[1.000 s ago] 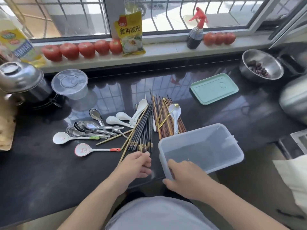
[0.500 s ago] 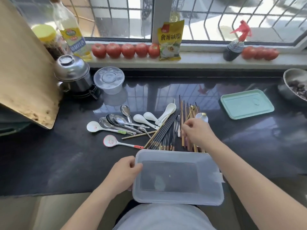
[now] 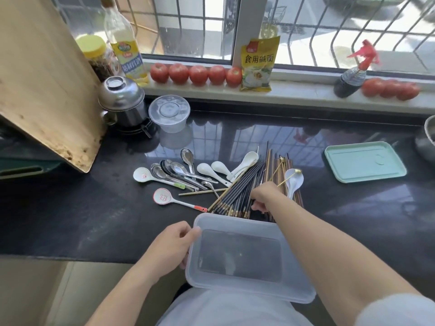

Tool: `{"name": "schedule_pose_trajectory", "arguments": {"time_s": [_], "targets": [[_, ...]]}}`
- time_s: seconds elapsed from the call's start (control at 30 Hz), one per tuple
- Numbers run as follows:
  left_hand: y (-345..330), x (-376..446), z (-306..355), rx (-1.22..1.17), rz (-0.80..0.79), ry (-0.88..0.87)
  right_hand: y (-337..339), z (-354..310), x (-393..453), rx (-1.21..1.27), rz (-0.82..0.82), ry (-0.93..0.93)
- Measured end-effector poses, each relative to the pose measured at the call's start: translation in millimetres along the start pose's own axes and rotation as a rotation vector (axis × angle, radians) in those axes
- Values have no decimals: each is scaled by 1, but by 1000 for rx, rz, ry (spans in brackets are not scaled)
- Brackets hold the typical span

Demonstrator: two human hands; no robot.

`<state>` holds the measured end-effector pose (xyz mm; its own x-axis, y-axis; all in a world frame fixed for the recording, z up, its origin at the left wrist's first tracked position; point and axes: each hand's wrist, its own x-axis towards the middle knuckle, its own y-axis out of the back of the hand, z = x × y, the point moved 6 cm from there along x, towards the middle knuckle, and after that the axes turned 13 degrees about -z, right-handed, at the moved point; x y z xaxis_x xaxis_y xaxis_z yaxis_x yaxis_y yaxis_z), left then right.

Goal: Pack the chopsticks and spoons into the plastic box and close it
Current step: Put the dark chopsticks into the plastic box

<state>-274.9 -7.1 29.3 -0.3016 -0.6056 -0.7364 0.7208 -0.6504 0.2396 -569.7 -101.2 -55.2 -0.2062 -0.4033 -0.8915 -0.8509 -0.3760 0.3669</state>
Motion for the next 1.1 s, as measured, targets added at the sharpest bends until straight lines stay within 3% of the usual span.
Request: {"name": "schedule_pose_trajectory", "arguments": {"time_s": [0.13, 0.2, 0.23, 0.27, 0.37, 0.47, 0.6, 0.83, 0.97, 1.0, 1.1], "targets": [[0, 6, -6, -81, -41, -10, 46, -13, -55, 242, 68, 243], [-1, 9, -10, -158, -81, -10, 70, -21, -106, 30, 239, 544], [-3, 11, -12, -219, -107, -19, 67, -21, -138, -93, 243, 675], [-5, 14, -13, -282, -131, -33, 52, -15, -161, -207, 146, 756], [-7, 18, -15, -409, -196, -65, -20, 36, -186, -773, -160, 604], [-8, 19, -13, -447, -258, -74, -56, 73, -149, -1130, -144, 356], [-8, 19, -10, -408, -277, -79, -94, 60, -108, -1308, -119, 311], [-3, 18, -11, -390, -242, -75, -96, 46, -138, -1242, -175, 310], [-3, 19, -12, -388, -219, -101, -57, 9, -199, -565, -468, 463], [-3, 19, -13, -387, -214, -102, -40, -7, -198, -404, -436, 496], [-3, 20, -15, -373, -195, -110, 12, -39, -138, -155, -71, 454]]}}
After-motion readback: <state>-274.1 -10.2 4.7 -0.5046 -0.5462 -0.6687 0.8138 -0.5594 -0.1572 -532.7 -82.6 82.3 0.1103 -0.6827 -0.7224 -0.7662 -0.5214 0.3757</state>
